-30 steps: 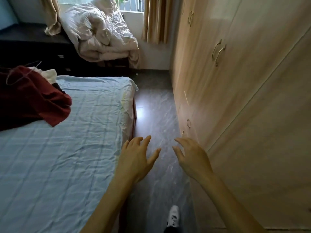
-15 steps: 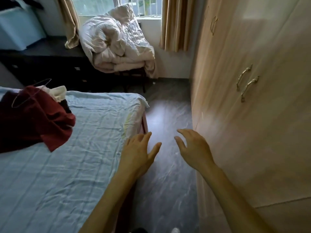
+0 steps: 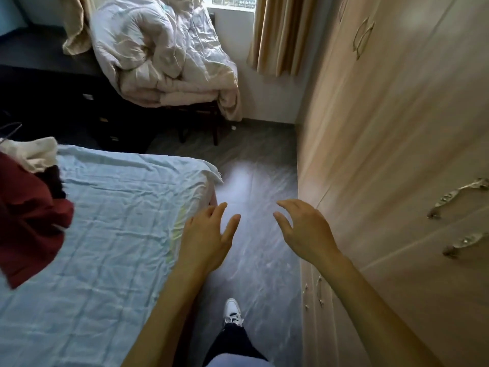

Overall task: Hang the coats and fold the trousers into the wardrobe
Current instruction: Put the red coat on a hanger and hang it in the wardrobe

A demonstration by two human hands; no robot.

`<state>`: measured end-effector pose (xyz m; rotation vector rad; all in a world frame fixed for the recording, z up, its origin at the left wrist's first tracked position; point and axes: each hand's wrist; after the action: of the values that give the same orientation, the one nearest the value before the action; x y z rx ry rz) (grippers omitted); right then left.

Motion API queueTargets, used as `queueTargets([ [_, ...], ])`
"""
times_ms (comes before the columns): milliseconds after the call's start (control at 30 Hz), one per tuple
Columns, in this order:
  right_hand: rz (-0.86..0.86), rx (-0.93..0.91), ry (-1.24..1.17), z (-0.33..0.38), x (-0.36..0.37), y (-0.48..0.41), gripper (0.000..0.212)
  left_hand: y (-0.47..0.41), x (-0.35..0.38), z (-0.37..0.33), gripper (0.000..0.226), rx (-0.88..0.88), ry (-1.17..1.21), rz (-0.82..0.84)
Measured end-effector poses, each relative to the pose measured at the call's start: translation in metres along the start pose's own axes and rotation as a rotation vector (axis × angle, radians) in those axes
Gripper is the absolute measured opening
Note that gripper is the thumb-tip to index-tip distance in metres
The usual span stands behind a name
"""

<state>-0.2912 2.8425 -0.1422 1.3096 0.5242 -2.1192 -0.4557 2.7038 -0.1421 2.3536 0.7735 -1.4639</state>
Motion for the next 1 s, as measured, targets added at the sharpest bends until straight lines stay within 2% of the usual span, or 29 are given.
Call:
queueTargets([
  [133, 0.0, 0.046, 0.016, -0.004, -0.006, -0.078, 0.043, -0.087, 0.003, 0.009, 0.076, -0.008, 0.043, 0.044],
  [233, -0.018, 0.055, 0.001, -0.008, -0.007, -0.134, 0.043, -0.148, 0.001, 0.008, 0.068, 0.012, 0.04, 0.03],
  [467, -0.006, 0.05, -0.031, -0.026, 0.004, -0.256, 0.041, -0.275, 0.016, 0.005, 0.076, 0.034, 0.021, 0.034],
  [667, -0.019, -0.01, -0.064, -0.063, 0.01, -0.374, 0.04, -0.385, 0.046, -0.001, 0.075, -0.01, -0.031, 0.022],
  [800, 0.018, -0.039, -0.096, -0.089, -0.003, -0.46, 0.052, -0.462, 0.051, -0.019, 0.071, -0.083, -0.037, -0.037],
  [1000, -0.014, -0.179, -0.088, -0.093, -0.029, -0.592, 0.042, -0.565, 0.031, -0.028, 0.07, -0.164, -0.069, -0.137],
])
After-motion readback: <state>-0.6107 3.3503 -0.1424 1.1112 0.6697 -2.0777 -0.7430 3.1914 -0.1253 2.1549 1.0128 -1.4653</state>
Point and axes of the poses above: each hand's wrist, its own y-axis away from the middle knuckle, its own x-axis out of the palm, z = x × y, and after that the axes turned 1 degree about -z, right-handed
